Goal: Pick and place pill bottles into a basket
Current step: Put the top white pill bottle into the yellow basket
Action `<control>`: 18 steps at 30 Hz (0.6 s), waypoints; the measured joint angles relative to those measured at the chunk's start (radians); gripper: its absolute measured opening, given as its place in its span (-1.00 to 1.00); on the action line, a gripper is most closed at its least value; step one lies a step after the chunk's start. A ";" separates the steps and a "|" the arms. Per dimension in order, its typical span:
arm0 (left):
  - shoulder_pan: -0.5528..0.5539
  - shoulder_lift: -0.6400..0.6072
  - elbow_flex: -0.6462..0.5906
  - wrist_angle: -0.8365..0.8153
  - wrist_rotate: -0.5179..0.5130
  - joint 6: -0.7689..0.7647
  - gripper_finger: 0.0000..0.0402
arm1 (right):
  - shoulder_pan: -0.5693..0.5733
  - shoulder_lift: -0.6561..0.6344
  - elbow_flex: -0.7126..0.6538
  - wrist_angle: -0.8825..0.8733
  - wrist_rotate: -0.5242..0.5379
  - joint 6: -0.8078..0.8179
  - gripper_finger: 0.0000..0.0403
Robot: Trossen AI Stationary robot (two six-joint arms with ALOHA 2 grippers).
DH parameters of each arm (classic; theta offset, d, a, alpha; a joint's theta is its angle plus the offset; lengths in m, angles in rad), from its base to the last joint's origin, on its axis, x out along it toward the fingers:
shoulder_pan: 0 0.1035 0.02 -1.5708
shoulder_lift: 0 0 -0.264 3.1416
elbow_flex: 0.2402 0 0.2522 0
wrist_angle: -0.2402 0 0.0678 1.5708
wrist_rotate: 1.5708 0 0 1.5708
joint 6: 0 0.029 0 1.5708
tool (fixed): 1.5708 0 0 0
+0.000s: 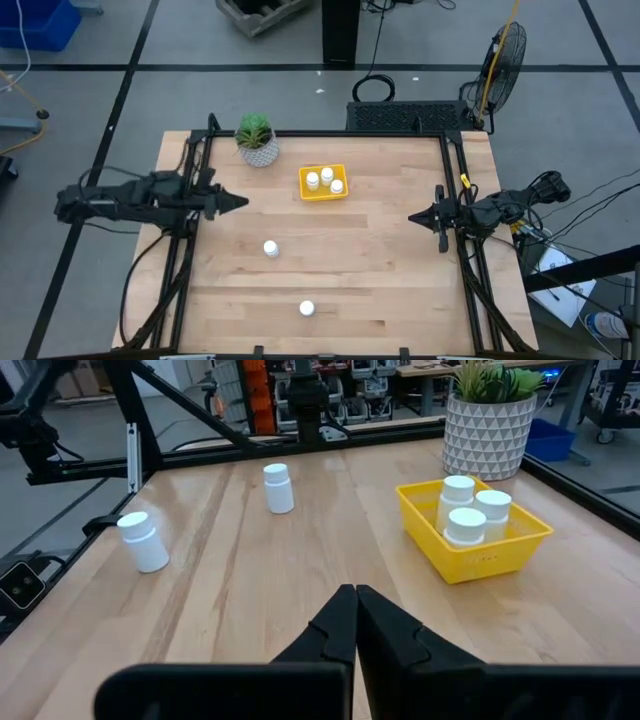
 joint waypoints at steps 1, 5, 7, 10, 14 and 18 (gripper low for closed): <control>-0.006 0.051 0.062 -0.076 0.006 0.043 -0.68 | 0.000 0.000 0.000 0.000 0.000 0.000 -1.00; -0.033 0.252 0.318 -0.346 0.050 0.302 -0.68 | 0.000 0.000 0.000 0.000 0.000 0.000 -1.00; -0.048 0.353 0.423 -0.451 0.064 0.391 -0.68 | 0.000 0.000 0.000 0.000 0.000 0.000 -1.00; -0.053 0.485 0.540 -0.521 0.058 0.397 -0.68 | 0.000 0.000 0.000 0.000 0.000 0.000 -1.00; -0.047 0.618 0.614 -0.525 0.014 0.425 -0.68 | 0.000 0.000 0.000 0.000 0.000 0.000 -1.00; -0.021 0.717 0.640 -0.642 0.033 0.473 -0.67 | 0.000 0.000 0.000 0.000 0.000 0.000 -1.00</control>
